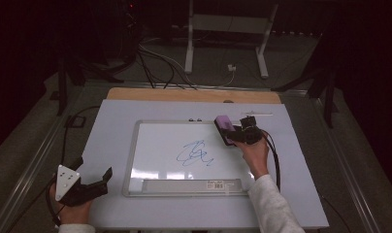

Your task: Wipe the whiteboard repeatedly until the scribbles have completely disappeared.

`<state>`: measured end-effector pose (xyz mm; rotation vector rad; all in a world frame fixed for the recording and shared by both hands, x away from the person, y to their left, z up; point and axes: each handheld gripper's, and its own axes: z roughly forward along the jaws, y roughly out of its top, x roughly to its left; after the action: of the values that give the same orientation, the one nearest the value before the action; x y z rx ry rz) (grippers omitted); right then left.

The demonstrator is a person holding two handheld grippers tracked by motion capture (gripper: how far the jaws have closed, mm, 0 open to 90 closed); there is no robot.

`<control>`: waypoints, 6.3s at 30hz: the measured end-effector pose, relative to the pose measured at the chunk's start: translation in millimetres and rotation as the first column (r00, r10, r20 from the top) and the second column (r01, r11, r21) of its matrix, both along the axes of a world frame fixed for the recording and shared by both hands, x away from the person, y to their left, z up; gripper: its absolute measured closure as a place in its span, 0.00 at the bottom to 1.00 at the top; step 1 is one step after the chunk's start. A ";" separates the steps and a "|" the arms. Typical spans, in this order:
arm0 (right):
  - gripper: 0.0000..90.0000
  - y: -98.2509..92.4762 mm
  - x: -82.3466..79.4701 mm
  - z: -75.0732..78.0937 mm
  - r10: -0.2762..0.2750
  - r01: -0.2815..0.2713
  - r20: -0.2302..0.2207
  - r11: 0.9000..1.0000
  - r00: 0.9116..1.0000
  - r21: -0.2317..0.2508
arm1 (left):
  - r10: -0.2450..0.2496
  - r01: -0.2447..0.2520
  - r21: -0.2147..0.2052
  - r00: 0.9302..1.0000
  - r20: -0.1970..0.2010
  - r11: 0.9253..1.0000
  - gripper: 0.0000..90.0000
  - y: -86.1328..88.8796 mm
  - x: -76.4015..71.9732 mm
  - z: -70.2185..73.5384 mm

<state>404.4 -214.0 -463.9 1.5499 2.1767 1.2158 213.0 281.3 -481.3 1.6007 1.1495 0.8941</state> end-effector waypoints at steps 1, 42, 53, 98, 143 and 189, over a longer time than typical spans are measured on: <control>0.45 1.1 -0.1 -0.7 -0.001 0.001 -0.001 1.000 1.000 -0.005 | 0.000 0.000 0.000 1.000 -0.001 1.000 0.01 -0.2 -0.2 -0.1; 0.45 47.6 -10.0 -35.2 0.048 -0.049 -0.007 0.962 0.999 -0.269 | -0.002 0.002 -0.006 1.000 -0.005 1.000 0.01 1.3 1.8 -3.2; 0.45 54.2 -17.5 -36.2 0.083 -0.075 0.011 0.945 0.997 -0.320 | -0.001 0.001 0.000 1.000 -0.007 1.000 0.01 -0.7 1.4 -2.6; 0.46 63.2 -44.6 -35.2 0.138 -0.138 -0.014 0.967 0.990 -0.214 | -0.004 0.004 0.007 1.000 -0.010 1.000 0.01 -3.6 0.6 -2.3; 0.46 67.2 -39.2 -36.5 0.043 -0.044 -0.008 0.977 0.999 -0.210 | -0.004 0.004 -0.001 1.000 -0.011 1.000 0.01 -3.6 0.7 -2.0; 0.46 84.7 -17.8 -36.1 0.012 -0.016 -0.015 0.976 1.000 -0.219 | -0.007 0.007 -0.005 1.000 -0.016 1.000 0.01 -4.1 1.4 -2.8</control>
<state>386.6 -129.3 -500.0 1.4585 2.2466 0.9328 214.4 277.2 -484.1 1.6095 1.1552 0.8748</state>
